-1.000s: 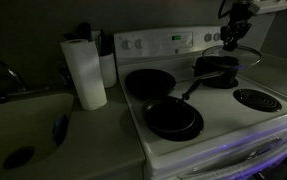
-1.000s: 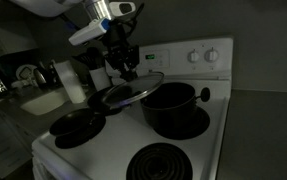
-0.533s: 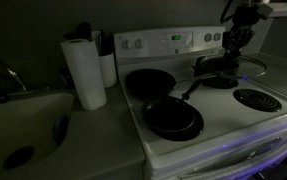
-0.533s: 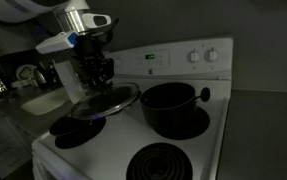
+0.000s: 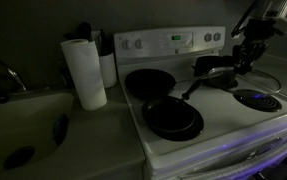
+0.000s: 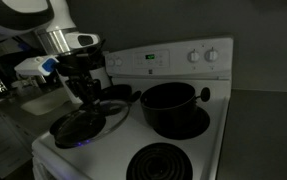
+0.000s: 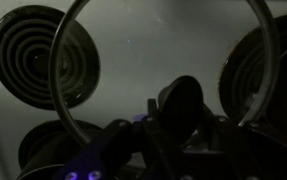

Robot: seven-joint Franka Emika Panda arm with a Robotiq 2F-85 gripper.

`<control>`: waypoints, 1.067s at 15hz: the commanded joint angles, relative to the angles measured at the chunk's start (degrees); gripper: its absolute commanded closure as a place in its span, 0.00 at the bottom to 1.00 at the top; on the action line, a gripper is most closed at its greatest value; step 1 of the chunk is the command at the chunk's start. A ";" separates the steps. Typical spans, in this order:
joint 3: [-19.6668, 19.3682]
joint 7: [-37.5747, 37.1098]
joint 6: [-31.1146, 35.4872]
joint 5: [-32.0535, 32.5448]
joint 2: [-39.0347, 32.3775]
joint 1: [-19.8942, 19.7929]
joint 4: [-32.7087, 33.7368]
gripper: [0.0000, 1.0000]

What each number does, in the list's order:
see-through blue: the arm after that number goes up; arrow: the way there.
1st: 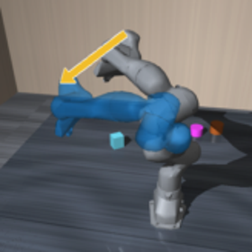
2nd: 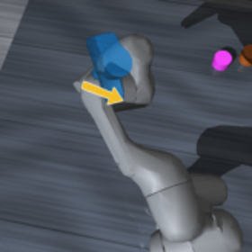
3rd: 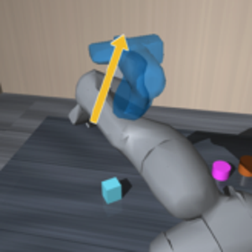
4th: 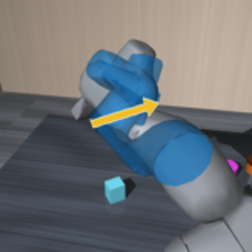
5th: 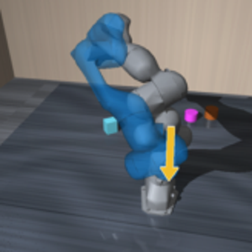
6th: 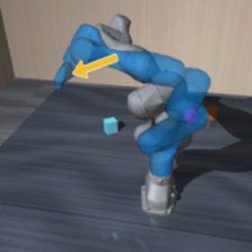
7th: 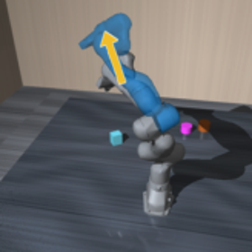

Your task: Pick up the lid from the black pot and put it on the stove.

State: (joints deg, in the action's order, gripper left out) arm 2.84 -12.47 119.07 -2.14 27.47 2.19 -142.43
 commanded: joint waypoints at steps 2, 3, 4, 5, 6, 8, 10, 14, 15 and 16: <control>0.00 -0.48 6.79 -2.38 2.19 -0.72 -6.82 0.86; -0.01 -0.73 8.32 -2.51 1.80 -0.86 -7.79 0.86; 0.06 -1.03 9.60 -2.81 1.52 -0.79 -8.66 0.86; 0.41 -1.63 10.97 -2.35 1.17 -1.01 -9.39 0.86; 0.56 -1.90 12.09 -2.17 0.80 -1.04 -10.02 0.86; 0.22 -1.42 14.60 -2.34 -0.56 -0.92 -11.11 0.86; 0.41 -1.47 16.78 -2.16 -2.27 -0.85 -11.81 0.86; 1.28 -2.84 21.35 -1.84 -6.04 -0.75 -12.42 0.86; 1.41 -3.40 22.53 -1.98 -7.03 -0.73 -12.41 0.86; 1.63 -4.16 23.75 -1.96 -7.99 -0.76 -12.29 0.86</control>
State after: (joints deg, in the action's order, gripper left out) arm 3.27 -14.90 139.36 -3.46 21.88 2.05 -155.19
